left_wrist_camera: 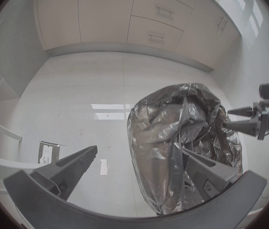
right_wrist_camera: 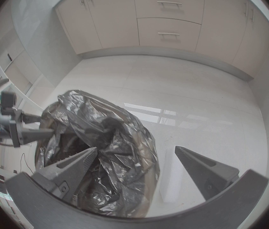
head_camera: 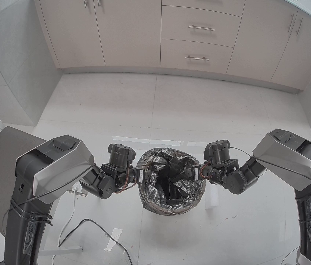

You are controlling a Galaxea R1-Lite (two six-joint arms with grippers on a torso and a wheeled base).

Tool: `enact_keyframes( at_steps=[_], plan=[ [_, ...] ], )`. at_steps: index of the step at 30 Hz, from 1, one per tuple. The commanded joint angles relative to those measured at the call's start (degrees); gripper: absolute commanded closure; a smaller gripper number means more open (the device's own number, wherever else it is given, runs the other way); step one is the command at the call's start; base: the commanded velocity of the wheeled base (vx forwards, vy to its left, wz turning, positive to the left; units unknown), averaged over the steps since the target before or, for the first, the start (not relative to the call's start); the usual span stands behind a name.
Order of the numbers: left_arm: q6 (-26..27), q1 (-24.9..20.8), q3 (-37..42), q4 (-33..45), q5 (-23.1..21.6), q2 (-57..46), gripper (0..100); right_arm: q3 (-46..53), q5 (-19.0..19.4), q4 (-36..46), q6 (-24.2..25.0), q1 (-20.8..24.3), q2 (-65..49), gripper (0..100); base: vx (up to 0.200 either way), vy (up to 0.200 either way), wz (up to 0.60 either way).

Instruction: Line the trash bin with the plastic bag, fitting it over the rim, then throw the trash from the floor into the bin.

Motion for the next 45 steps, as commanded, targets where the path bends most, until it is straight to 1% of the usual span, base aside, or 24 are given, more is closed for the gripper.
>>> enact_keyframes(
  at_steps=[1,12,20,23,24,26,32,37,39,40,45],
  plan=[
    [-0.06,-0.30,0.23,-0.09,0.04,1.74,0,-1.46,0.03,-0.05,-0.05,1.02,-0.64,0,0.000,0.000,0.00],
    [-0.14,-0.30,0.23,-1.67,0.04,3.23,0,-7.08,0.03,0.56,-0.05,2.96,0.67,0,0.000,0.000,0.00],
    [-0.14,-0.30,0.14,-1.67,0.04,3.67,0,-11.74,0.03,1.53,-2.43,3.13,3.75,0,0.000,0.000,0.00],
    [-0.14,-0.30,0.14,-1.67,0.04,3.67,0,-11.74,0.03,1.53,-2.43,3.13,3.75,0,0.000,0.000,0.00],
    [-0.23,-0.30,0.23,-2.47,0.04,3.58,0,-16.58,0.03,3.11,-2.69,3.13,6.30,0,0.000,0.000,0.00],
    [-0.23,-0.30,0.23,-2.47,0.04,3.58,0,-17.63,0.03,3.38,-2.69,3.13,6.83,0,0.000,0.000,0.00],
    [-0.32,-0.30,0.93,-2.55,0.04,3.23,0,-25.63,-0.41,5.66,-2.60,2.78,10.69,0,0.000,0.000,0.00],
    [-0.32,-0.30,1.02,-3.08,0.04,3.32,0,-26.60,-0.58,5.84,-2.69,2.17,10.52,0,0.000,0.000,0.00],
    [-0.32,-0.30,1.02,-3.61,0.13,3.41,0,-26.68,-0.58,7.07,-2.69,1.64,10.61,0,0.000,0.000,0.00],
    [-0.32,-0.30,1.11,-3.61,0.13,3.41,0,-27.21,-0.58,8.30,-2.51,1.20,10.87,0,0.000,0.000,0.00],
    [-0.32,-0.30,1.37,-3.70,0.04,3.32,0,-29.76,-0.67,8.56,-2.43,0.59,12.45,0,0.000,0.000,0.00]
  ],
)
